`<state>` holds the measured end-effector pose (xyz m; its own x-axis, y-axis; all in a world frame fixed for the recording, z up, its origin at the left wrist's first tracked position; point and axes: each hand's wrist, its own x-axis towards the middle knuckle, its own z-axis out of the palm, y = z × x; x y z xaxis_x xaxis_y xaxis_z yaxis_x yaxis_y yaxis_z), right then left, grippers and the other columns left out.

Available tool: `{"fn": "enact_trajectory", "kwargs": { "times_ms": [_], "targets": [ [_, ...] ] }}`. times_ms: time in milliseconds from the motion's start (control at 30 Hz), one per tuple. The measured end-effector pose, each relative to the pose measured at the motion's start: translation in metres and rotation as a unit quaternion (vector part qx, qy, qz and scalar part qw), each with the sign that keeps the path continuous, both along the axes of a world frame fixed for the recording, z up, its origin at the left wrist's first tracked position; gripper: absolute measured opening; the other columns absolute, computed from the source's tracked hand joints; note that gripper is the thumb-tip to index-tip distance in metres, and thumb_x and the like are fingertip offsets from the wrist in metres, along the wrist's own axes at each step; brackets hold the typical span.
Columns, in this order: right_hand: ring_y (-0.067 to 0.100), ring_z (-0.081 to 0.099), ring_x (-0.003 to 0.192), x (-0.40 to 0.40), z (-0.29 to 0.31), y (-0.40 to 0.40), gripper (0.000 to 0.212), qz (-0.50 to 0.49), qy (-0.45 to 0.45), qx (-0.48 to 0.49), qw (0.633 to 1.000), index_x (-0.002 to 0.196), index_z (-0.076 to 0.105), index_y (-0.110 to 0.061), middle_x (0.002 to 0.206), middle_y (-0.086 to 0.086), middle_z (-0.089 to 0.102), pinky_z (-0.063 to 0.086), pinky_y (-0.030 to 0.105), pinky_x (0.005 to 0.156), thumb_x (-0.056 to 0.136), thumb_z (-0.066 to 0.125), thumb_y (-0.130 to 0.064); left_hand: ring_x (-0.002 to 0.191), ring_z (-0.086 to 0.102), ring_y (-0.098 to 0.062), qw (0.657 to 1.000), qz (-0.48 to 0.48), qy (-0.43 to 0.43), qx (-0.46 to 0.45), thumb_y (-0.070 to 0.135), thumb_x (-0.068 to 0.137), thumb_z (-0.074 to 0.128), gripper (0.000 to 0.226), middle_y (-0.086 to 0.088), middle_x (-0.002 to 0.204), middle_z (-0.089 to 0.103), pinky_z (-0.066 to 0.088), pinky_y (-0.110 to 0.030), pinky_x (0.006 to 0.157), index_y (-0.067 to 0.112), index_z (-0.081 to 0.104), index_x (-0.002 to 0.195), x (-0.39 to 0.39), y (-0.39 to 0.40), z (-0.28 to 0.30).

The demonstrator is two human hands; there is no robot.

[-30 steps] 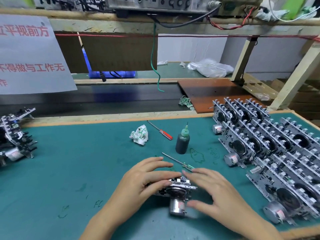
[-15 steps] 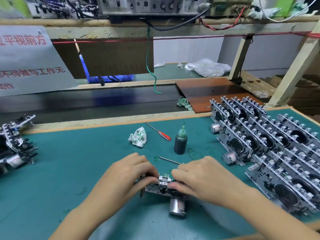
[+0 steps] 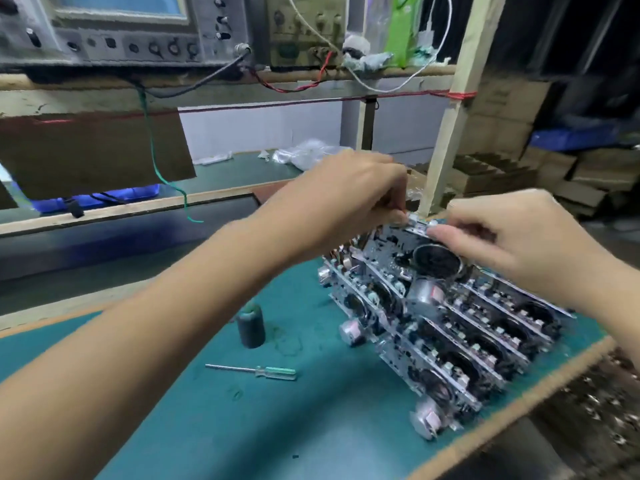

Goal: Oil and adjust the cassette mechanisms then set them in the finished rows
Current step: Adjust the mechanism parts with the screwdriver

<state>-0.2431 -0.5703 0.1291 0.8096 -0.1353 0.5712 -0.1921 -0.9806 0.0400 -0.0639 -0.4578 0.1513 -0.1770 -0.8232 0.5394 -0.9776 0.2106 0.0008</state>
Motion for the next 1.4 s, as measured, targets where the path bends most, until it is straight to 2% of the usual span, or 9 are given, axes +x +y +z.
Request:
{"fn": "enact_trajectory", "kwargs": {
  "times_ms": [200,333,533,667,867,967,1100,1300,1400],
  "targets": [
    [0.022,0.039,0.046,-0.011,0.014,-0.072,0.040,-0.088,0.018,-0.063,0.994,0.062,0.039,-0.019,0.048,-0.015,0.030,0.031,0.029,0.051,0.095,0.052,-0.037,0.096,0.054,-0.019,0.998,-0.006,-0.058,-0.001,0.027,0.094,0.058,0.017,-0.002,0.104,0.060,0.035,-0.024,0.078,0.013,0.062,0.102,-0.009,-0.103,0.011],
    [0.025,0.044,0.050,-0.010,-0.002,-0.120,0.038,-0.151,0.057,-0.083,0.983,0.063,0.038,-0.017,0.051,-0.007,0.034,0.031,0.031,0.050,0.094,0.053,-0.030,0.099,0.056,-0.023,0.995,-0.020,-0.086,0.055,0.019,0.095,0.054,0.016,-0.007,0.109,0.062,0.040,-0.030,0.080,0.011,0.061,0.106,-0.008,-0.161,0.002],
    [0.034,0.060,0.071,-0.003,-0.043,-0.174,0.031,-0.216,0.091,-0.087,0.968,0.072,0.040,-0.016,0.071,0.013,0.061,0.036,0.036,0.056,0.098,0.047,-0.031,0.105,0.055,-0.028,0.978,-0.008,-0.158,0.135,0.018,0.101,0.039,0.025,-0.009,0.119,0.060,0.043,-0.035,0.078,0.011,0.056,0.118,-0.004,-0.228,-0.022],
    [0.034,0.060,0.075,0.007,-0.068,-0.198,0.032,-0.239,0.091,-0.052,0.965,0.072,0.039,-0.015,0.074,0.012,0.063,0.030,0.035,0.057,0.099,0.045,-0.032,0.118,0.050,-0.029,0.961,0.009,-0.188,0.204,0.019,0.100,0.043,0.035,-0.011,0.132,0.053,0.043,-0.040,0.091,0.010,0.044,0.133,0.000,-0.254,-0.045],
    [0.030,0.059,0.074,0.004,-0.100,-0.209,0.033,-0.262,0.178,0.010,0.948,0.080,0.048,-0.017,0.071,0.006,0.057,0.035,0.034,0.057,0.100,0.037,-0.040,0.117,0.053,-0.030,0.954,-0.009,-0.131,0.271,0.003,0.094,0.041,0.049,-0.014,0.131,0.056,0.041,-0.035,0.094,0.018,0.042,0.141,-0.002,-0.255,-0.085],
    [0.028,0.058,0.069,-0.001,-0.103,-0.209,0.033,-0.270,0.175,0.024,0.947,0.080,0.050,-0.019,0.070,0.006,0.059,0.039,0.034,0.056,0.100,0.036,-0.042,0.117,0.054,-0.030,0.957,0.003,-0.070,0.283,-0.005,0.088,0.041,0.059,-0.016,0.132,0.055,0.043,-0.037,0.096,0.019,0.042,0.142,-0.009,-0.254,-0.097],
    [0.023,0.053,0.065,-0.001,-0.102,-0.211,0.040,-0.314,0.185,-0.068,0.929,0.093,0.059,-0.021,0.080,0.003,0.066,0.028,0.029,0.051,0.099,0.030,-0.048,0.120,0.051,-0.028,0.951,0.023,-0.088,0.294,-0.002,0.091,0.039,0.059,-0.013,0.136,0.052,0.046,-0.041,0.094,0.018,0.032,0.146,-0.019,-0.257,-0.106],
    [0.022,0.063,0.077,-0.002,-0.103,-0.210,0.041,-0.327,0.186,-0.059,0.925,0.095,0.059,-0.022,0.083,0.000,0.067,0.030,0.028,0.053,0.099,0.030,-0.050,0.116,0.052,-0.028,0.955,0.039,-0.100,0.277,-0.001,0.092,0.038,0.057,-0.012,0.132,0.054,0.043,-0.036,0.079,0.019,0.031,0.145,-0.023,-0.259,-0.102],
    [0.024,0.062,0.080,-0.008,-0.099,-0.211,0.035,-0.345,0.152,-0.005,0.926,0.091,0.056,-0.023,0.075,-0.002,0.059,0.030,0.029,0.056,0.099,0.033,-0.048,0.112,0.054,-0.029,0.956,0.043,-0.091,0.276,-0.001,0.092,0.036,0.062,-0.013,0.131,0.054,0.041,-0.034,0.074,0.024,0.026,0.148,-0.025,-0.261,-0.102]
  ]
}}
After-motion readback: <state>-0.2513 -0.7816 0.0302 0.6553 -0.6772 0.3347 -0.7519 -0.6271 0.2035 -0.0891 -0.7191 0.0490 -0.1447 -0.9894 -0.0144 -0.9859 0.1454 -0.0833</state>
